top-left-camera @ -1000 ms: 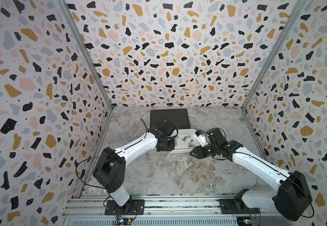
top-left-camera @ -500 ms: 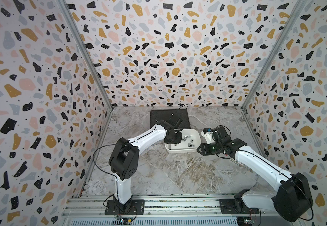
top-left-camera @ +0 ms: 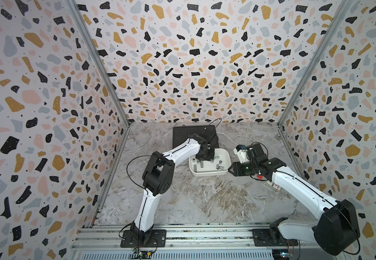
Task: Put the socket on the desktop into the storage box
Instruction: Place the socket head in the storage box.
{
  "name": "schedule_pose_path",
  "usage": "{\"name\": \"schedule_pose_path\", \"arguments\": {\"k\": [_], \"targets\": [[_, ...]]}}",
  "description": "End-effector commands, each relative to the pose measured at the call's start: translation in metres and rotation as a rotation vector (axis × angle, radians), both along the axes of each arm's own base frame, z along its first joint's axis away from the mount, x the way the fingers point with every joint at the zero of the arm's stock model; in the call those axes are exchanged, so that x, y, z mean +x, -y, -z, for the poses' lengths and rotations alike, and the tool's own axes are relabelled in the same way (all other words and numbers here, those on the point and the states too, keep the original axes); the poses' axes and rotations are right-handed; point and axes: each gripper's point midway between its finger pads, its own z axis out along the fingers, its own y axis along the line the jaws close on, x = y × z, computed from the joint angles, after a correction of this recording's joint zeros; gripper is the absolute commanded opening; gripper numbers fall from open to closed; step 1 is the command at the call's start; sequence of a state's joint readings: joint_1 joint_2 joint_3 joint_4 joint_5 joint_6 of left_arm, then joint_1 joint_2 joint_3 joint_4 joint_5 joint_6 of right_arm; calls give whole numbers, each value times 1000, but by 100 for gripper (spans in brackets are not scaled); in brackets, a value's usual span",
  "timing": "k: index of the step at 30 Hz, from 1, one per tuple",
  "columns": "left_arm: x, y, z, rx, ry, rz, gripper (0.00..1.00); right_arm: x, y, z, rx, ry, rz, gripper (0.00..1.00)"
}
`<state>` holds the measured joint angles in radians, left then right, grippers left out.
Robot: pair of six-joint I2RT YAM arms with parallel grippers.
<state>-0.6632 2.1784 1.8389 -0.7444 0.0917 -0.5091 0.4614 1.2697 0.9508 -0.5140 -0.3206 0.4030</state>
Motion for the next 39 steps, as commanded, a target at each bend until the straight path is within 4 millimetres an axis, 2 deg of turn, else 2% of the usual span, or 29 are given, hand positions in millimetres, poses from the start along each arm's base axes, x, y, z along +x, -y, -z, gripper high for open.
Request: {"name": "schedule_pose_path", "arguments": {"k": [1,10,17,23,29,39], "targets": [[10,6,-5,14,30,20,7,3,2,-10,2,13,13,39],[25,6,12,74,41,25,11,5,4,-7,-1,4,14,39],[27,4,11,91,52,20,35,6,4,-6,0,1,14,39],[22,-1,-4,82,74,18,38,7,6,-7,-6,9,18,39],[12,-8,-31,48,131,13,41,8,6,-12,-2,26,21,39],[-21,-29,-61,-16,180,16,42,11,6,-15,2,39,34,40]]}}
